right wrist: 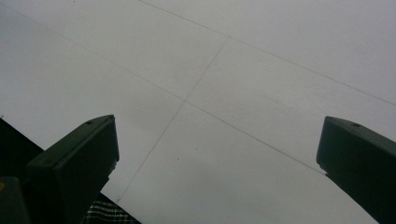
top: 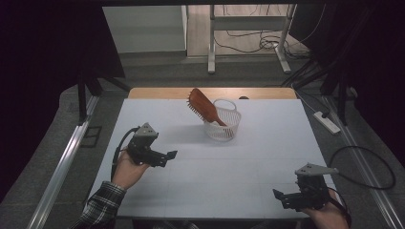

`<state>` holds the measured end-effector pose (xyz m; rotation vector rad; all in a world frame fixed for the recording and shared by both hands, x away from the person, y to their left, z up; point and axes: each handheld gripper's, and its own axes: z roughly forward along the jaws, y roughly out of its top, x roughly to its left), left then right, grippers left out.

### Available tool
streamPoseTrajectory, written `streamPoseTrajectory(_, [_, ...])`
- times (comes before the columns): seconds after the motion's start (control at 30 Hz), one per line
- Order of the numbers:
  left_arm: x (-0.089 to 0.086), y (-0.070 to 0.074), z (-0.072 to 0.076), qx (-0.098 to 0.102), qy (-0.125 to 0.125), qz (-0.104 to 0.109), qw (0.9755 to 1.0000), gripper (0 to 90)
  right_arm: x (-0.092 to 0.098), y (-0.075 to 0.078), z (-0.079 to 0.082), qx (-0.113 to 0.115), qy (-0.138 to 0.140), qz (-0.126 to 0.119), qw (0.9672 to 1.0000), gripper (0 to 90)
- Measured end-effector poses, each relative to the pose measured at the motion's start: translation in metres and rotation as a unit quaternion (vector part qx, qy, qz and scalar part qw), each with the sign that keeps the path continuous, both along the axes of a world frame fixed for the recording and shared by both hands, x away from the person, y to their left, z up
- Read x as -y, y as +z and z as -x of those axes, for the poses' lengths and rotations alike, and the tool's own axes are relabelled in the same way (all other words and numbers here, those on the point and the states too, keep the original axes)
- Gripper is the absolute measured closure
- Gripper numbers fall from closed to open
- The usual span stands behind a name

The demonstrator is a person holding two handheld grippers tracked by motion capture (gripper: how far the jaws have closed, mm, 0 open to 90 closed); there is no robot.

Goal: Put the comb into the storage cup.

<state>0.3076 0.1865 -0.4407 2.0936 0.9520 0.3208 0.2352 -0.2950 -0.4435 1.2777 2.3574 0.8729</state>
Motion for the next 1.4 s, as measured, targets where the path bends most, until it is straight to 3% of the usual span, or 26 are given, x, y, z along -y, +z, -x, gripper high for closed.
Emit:
streamPoseTrajectory(0.83, [-0.043,-0.008,0.057,-0.005,0.045,0.027,0.9986,0.0,-0.001,0.000,0.001,0.003,0.003,0.003,1.0000,0.0])
streamPoseTrajectory(1.4, [-0.064,-0.021,0.091,-0.020,0.074,0.006,0.9970,0.0,-0.002,0.000,0.001,0.003,0.005,0.008,1.0000,0.0])
